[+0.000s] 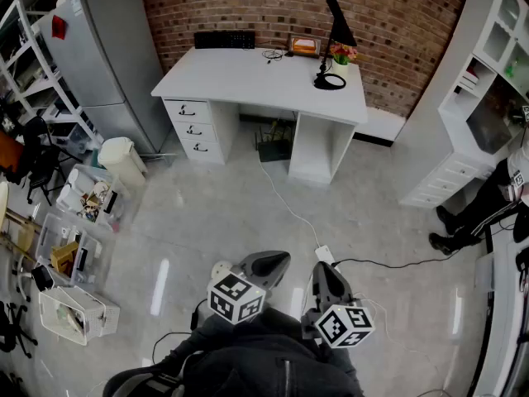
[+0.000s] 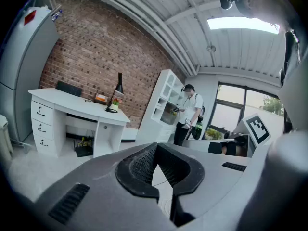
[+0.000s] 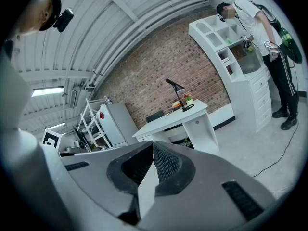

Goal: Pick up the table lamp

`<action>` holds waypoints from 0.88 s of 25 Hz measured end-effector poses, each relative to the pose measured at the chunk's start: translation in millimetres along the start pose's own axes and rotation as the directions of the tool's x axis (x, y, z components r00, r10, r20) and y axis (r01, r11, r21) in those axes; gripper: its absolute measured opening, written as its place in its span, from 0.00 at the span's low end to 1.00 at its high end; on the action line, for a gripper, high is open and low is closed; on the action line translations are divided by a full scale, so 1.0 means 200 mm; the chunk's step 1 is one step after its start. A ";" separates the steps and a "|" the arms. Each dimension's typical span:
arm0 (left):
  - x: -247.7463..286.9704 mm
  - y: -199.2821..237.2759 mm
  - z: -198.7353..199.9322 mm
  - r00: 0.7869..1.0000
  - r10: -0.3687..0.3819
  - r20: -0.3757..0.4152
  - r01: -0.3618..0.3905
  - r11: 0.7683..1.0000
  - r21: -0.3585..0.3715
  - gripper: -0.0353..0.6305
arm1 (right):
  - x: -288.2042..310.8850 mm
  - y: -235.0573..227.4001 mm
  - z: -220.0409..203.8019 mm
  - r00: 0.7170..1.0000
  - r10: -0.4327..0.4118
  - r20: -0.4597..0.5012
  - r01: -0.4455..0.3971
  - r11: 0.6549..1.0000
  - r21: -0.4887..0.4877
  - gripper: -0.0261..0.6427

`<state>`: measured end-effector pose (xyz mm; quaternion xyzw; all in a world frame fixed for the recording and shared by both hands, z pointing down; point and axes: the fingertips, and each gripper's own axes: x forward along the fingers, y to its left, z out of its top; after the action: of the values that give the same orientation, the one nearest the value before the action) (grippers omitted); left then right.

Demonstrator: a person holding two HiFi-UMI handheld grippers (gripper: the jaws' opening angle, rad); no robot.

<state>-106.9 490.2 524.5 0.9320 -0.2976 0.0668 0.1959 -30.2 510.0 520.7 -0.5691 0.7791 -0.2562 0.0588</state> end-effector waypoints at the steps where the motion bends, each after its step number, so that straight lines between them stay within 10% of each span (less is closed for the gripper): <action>1: 0.00 0.00 -0.01 1.000 0.003 -0.004 -0.003 1.000 0.000 0.06 | 0.00 0.00 0.00 1.000 0.000 0.003 0.000 1.000 -0.001 0.06; 22: 0.11 0.05 -0.06 0.997 -0.018 -0.070 0.014 0.999 -0.044 0.06 | 0.04 -0.16 -0.03 0.995 -0.097 -0.017 0.098 0.987 0.127 0.06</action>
<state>-96.0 476.4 544.9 0.9269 -0.2844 0.0916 0.2270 -7.4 496.7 543.5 -0.6002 0.7327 -0.3112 0.0782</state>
